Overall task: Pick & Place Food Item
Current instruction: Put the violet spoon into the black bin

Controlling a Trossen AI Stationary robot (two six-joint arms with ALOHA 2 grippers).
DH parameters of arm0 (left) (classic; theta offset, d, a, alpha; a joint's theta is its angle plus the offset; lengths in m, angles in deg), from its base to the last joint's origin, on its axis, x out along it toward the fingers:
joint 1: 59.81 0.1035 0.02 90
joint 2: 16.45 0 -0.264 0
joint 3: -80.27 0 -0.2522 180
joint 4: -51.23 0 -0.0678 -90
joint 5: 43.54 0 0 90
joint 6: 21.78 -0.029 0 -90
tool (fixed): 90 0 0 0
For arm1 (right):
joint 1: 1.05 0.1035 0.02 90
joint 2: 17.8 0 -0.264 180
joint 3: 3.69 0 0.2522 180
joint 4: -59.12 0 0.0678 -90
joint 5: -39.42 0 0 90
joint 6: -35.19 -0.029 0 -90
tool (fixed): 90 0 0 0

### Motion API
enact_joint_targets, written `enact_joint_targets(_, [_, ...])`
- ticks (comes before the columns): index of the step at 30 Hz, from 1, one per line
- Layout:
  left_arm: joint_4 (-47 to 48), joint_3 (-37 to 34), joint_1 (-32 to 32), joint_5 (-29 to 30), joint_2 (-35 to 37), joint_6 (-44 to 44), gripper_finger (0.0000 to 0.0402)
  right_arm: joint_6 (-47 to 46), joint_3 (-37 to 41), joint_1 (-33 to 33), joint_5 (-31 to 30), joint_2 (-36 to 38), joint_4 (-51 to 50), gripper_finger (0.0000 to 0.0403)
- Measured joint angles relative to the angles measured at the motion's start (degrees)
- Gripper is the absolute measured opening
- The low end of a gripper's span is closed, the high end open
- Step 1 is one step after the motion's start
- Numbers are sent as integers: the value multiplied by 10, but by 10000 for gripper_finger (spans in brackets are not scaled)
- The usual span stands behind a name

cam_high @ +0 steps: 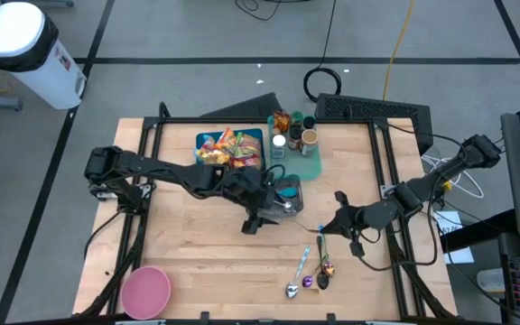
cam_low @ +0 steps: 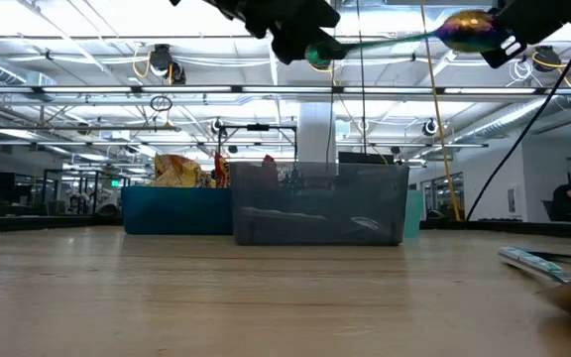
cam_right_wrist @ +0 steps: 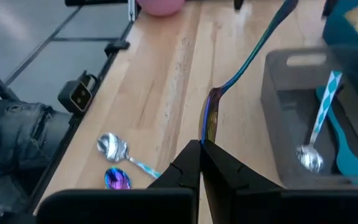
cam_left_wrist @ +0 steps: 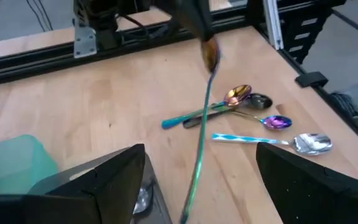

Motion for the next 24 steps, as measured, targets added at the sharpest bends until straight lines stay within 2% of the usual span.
enact_joint_targets(5, [2,0,-1,9,0,2,303,22,0,0,13,1,21,0])
enact_joint_targets(8, [2,0,-1,6,0,1,275,25,0,0,14,1,20,0])
enact_joint_targets(13, [2,0,-2,1,0,1,185,25,0,0,14,1,20,0])
enact_joint_targets(20, [13,0,-1,-15,0,-5,21,25,0,0,10,1,14,0])
enact_joint_targets(24, [48,0,0,3,18,18,14,16,0,-2,-7,1,19,5])
